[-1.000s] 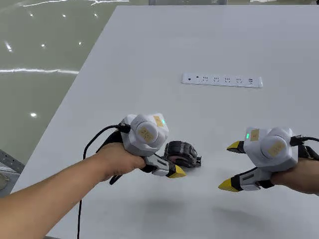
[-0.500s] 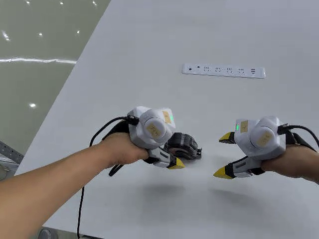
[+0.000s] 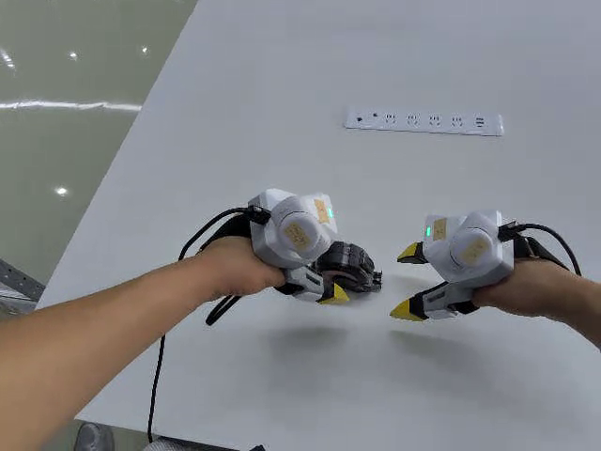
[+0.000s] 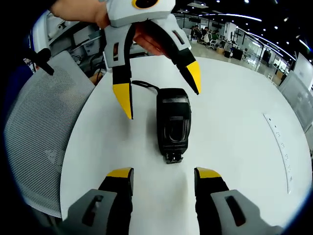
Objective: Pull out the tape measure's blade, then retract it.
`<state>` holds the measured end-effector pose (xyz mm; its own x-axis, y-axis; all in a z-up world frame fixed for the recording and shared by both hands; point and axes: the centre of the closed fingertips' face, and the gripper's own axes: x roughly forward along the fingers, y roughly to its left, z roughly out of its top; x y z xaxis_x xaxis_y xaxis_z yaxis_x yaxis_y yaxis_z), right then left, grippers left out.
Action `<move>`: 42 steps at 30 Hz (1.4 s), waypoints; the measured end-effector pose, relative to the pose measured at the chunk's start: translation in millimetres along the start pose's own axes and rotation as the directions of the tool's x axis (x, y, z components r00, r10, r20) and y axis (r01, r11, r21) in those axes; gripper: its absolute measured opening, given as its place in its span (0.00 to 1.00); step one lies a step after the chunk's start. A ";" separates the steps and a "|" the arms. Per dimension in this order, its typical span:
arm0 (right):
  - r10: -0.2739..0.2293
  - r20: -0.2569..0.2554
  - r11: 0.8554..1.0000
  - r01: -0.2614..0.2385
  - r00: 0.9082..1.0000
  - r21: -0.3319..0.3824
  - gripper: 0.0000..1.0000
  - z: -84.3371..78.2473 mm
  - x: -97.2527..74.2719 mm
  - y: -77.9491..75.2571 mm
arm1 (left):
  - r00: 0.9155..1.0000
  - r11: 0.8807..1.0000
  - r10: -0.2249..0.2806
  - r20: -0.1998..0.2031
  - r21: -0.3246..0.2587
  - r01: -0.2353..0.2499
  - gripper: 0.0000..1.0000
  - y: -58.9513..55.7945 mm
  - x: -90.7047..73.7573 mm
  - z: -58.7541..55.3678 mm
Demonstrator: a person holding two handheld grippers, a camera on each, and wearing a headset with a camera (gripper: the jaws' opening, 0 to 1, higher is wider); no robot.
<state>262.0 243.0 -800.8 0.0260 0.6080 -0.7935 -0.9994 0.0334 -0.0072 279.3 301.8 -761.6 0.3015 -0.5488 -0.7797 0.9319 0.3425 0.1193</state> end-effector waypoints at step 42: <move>0.029 -0.014 0.998 -0.030 0.999 -0.050 0.20 2.7 34.0 -10.9 | 0.997 0.994 -0.066 -0.043 0.081 0.070 0.41 5.8 23.9 -7.1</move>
<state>273.9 265.4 -826.0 -0.0033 0.5973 -0.8020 -0.9996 -0.0245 -0.0142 290.5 296.2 -783.8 0.2302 -0.5368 -0.8117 0.9639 0.2405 0.1143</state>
